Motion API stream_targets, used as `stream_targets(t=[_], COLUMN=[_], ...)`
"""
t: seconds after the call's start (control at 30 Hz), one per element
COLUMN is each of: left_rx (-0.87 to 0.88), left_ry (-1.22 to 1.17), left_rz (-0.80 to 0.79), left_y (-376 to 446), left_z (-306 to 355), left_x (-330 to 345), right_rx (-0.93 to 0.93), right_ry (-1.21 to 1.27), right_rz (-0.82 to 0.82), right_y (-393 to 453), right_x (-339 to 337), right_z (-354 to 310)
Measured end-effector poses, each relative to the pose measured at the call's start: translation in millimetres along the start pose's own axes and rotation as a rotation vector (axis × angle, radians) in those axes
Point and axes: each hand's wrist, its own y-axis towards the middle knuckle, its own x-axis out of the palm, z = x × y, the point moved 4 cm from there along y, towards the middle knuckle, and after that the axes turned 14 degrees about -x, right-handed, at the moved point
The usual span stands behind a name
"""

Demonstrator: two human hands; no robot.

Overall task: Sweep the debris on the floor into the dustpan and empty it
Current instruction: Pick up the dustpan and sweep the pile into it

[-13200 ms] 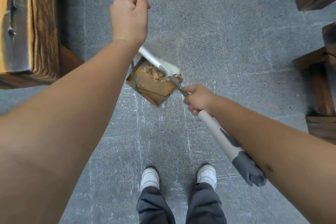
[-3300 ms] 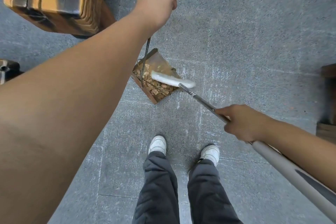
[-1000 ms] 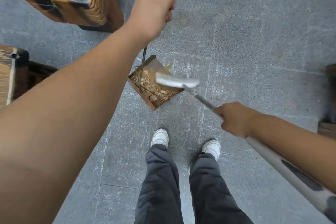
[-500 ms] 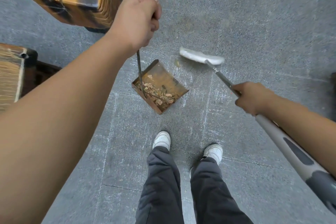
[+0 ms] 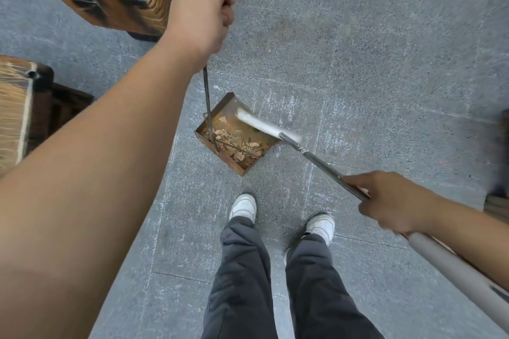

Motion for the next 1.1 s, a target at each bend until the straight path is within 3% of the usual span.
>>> stream_targets(t=[0.13,0.33,0.47,0.6,0.87,1.1], left_rx=[-0.040,-0.043,-0.071,0.046,0.149,0.255], left_ry=[-0.022,-0.047,-0.057,-0.036,0.008,-0.082], left_rz=[0.016,-0.005,0.033,-0.030,-0.150,-0.173], left_y=[4,3,3,-4,-65,-125], left_z=[-2,-6,-3,-9,-3,105], left_x=[-6,1,4,-1,-28,-59], right_rx=[0.034,0.090,0.036,-0.030,-0.009,0.070], right_ry=[-0.094,-0.156,-0.116,-0.090,-0.086,-0.094], right_rz=[0.080,0.148,0.084,-0.018,-0.074,0.034], right_y=[-12,42,55,45,-27,-134], right_x=[-1,-3,23,58,46,-25], right_z=[10,29,6,-13,-55,-107])
